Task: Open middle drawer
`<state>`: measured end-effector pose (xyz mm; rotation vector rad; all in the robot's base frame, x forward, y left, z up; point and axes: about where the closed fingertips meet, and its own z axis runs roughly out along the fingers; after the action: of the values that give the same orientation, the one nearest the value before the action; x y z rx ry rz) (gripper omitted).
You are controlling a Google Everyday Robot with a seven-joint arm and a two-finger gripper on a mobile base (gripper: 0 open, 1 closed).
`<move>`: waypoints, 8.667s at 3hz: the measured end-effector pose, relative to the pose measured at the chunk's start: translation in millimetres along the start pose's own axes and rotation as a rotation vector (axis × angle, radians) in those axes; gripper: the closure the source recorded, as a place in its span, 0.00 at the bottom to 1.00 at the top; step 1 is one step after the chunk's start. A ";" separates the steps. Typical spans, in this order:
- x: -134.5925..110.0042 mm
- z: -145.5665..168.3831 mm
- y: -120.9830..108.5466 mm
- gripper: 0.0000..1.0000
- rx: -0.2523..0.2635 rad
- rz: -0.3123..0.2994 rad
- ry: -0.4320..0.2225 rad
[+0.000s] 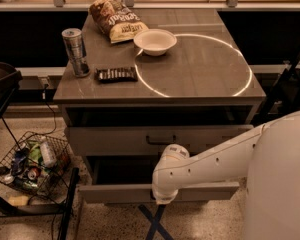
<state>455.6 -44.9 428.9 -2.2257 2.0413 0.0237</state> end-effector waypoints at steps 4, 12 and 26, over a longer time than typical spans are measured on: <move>48.2 -152.6 20.5 1.00 0.277 0.071 0.082; 159.5 -66.7 -69.7 1.00 0.372 0.127 0.038; 115.3 38.2 132.7 0.36 -0.165 0.185 -0.007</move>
Offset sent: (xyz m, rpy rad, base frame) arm -0.0213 -0.0925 0.2298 -0.0756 -0.4419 -0.1488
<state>336.7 -166.3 369.8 -2.1121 2.3114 0.2248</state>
